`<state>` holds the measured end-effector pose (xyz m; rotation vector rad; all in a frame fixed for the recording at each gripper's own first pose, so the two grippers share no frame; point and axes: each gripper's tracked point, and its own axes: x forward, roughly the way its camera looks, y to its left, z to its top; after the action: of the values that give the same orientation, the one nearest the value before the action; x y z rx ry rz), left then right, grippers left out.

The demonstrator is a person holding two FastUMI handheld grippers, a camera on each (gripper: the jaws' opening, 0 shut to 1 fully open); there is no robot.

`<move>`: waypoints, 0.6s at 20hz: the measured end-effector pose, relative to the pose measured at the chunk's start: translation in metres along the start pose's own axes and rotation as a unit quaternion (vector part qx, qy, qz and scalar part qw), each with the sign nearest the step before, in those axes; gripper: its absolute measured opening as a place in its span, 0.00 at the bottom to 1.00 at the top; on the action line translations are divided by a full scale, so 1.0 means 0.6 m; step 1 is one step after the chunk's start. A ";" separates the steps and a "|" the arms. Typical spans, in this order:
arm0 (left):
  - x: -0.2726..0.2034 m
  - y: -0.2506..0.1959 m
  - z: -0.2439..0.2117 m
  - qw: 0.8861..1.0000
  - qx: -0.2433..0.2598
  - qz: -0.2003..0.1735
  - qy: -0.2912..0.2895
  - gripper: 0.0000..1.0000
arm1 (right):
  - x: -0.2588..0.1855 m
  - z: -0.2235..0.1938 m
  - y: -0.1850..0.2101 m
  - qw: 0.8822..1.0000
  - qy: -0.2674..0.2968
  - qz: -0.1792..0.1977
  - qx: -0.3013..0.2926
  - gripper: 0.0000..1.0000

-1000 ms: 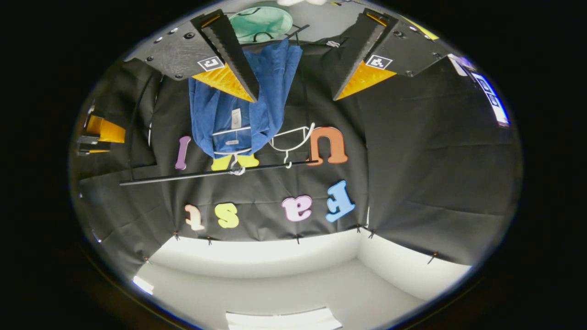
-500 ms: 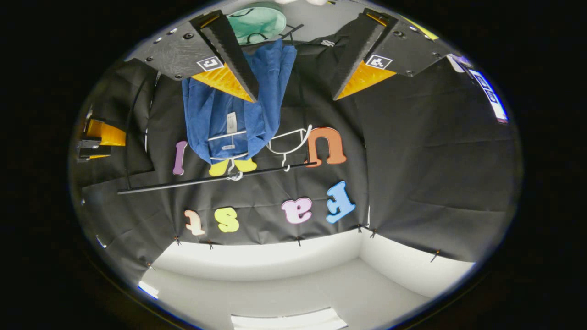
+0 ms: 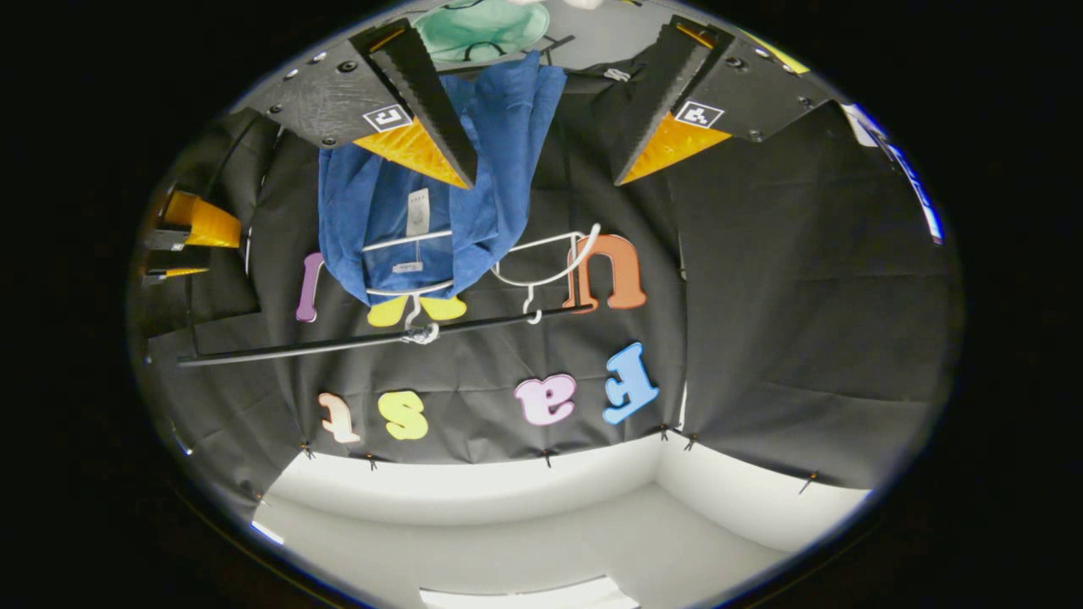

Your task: Grasp the clothes on the hanger with both hands and then place them into the laundry hamper below.

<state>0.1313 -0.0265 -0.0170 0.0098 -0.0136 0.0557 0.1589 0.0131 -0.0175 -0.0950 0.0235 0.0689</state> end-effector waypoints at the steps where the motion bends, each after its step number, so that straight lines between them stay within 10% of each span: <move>1: 0.020 -0.005 -0.003 1.000 0.001 0.005 0.001 0.98 | 0.028 0.001 -0.002 1.000 0.000 0.002 -0.003 1.00; 12: 0.232 -0.131 -0.074 0.999 0.028 0.003 0.018 0.98 | 0.302 -0.038 0.008 0.999 0.024 0.042 -0.012 1.00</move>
<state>0.2751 -0.0970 -0.0604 0.0655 0.0242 0.0630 0.3386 0.0277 -0.0455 -0.1203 0.0748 0.1503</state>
